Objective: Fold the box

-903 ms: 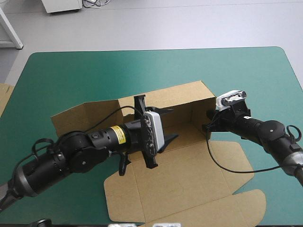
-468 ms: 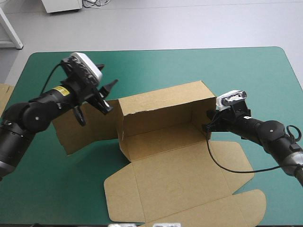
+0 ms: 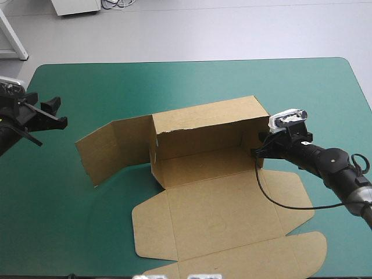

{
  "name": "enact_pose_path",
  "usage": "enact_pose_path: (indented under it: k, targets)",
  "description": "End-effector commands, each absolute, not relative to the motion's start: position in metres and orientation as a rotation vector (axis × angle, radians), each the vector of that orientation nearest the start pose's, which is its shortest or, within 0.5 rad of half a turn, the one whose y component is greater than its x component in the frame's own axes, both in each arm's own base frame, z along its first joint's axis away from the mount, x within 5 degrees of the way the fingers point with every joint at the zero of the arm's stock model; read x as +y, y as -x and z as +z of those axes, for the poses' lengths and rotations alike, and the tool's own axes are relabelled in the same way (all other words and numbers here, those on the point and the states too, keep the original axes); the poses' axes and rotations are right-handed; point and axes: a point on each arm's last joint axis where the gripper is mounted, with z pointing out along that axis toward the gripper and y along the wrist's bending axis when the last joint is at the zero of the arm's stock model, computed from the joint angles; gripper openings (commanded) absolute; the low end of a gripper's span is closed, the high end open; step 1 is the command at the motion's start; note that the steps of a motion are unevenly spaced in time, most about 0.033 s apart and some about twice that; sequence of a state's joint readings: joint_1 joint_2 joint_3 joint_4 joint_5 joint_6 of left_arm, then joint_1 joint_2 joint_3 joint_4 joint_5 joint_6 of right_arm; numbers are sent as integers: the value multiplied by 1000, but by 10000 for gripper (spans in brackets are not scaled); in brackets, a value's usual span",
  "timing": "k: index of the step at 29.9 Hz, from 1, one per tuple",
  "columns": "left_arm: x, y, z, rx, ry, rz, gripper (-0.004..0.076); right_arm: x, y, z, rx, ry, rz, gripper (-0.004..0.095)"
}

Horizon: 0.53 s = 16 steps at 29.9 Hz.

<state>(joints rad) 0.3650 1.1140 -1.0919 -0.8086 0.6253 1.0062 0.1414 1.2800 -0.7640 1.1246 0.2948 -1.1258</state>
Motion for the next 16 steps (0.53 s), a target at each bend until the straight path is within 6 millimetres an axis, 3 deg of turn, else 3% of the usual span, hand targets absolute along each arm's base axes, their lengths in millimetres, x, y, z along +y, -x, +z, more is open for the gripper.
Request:
enact_pose_path:
  k: [1,8,11,16]
  targets:
    - [51,-225,390,1862,-122,39,398,57,-265,291,2032,239,330,-20]
    - [53,-221,323,1954,-11,119,398,53,-267,293,2014,192,293,-21]
    - [49,-219,310,1979,-43,136,398,51,-268,294,2007,168,275,-20]
    - [49,-220,309,1965,9,111,337,49,-268,294,2013,146,285,-21]
